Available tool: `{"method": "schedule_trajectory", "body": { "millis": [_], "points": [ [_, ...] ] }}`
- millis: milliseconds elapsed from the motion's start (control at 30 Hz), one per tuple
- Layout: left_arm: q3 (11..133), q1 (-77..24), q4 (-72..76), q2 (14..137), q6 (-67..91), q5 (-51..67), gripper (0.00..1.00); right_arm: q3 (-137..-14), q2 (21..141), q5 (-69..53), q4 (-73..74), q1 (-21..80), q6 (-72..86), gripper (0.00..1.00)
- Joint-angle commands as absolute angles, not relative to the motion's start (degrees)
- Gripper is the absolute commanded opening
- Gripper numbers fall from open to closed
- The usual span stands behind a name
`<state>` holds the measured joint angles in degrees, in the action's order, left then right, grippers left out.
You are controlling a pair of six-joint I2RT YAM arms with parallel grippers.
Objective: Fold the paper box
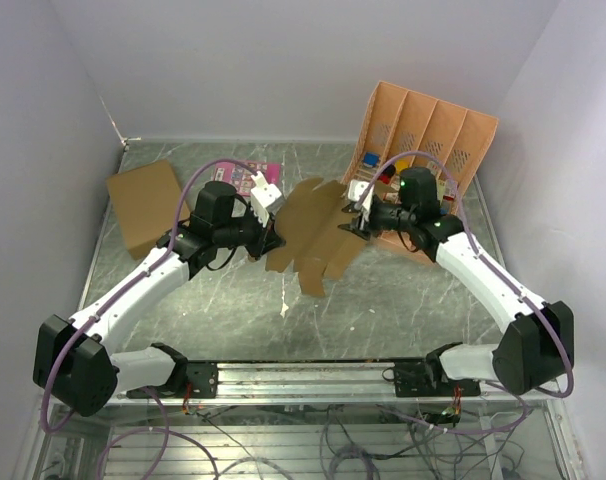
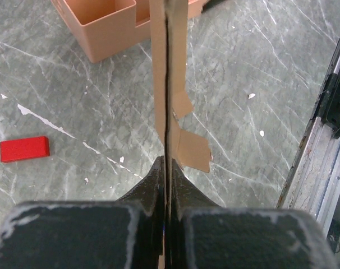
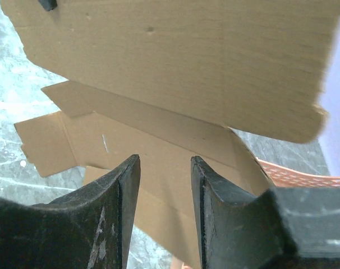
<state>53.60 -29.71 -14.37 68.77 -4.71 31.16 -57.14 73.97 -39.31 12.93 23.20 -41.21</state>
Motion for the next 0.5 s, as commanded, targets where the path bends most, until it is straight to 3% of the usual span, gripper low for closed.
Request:
{"method": "schedule_trajectory", "body": {
  "millis": [0, 233, 400, 467],
  "points": [
    [53.97, -29.27, -14.08, 67.47, -7.83, 32.94, 0.07, -63.01, 75.50, -56.56, 21.20, 17.86, -48.02, 0.41],
    [55.09, -28.85, -17.65, 65.93, -12.71, 32.50, 0.07, -82.40, 77.53, -70.64, 62.25, 6.11, -77.04, 0.41],
    [56.66, -28.72, -19.84, 65.54, -16.47, 34.09, 0.07, -89.22, 79.31, -64.91, 51.87, 4.75, -58.75, 0.43],
    [57.16, -28.74, -20.60, 64.99, -18.14, 34.61, 0.07, -92.22, 81.82, -62.64, 51.71, 5.08, -58.07, 0.40]
  ]
}}
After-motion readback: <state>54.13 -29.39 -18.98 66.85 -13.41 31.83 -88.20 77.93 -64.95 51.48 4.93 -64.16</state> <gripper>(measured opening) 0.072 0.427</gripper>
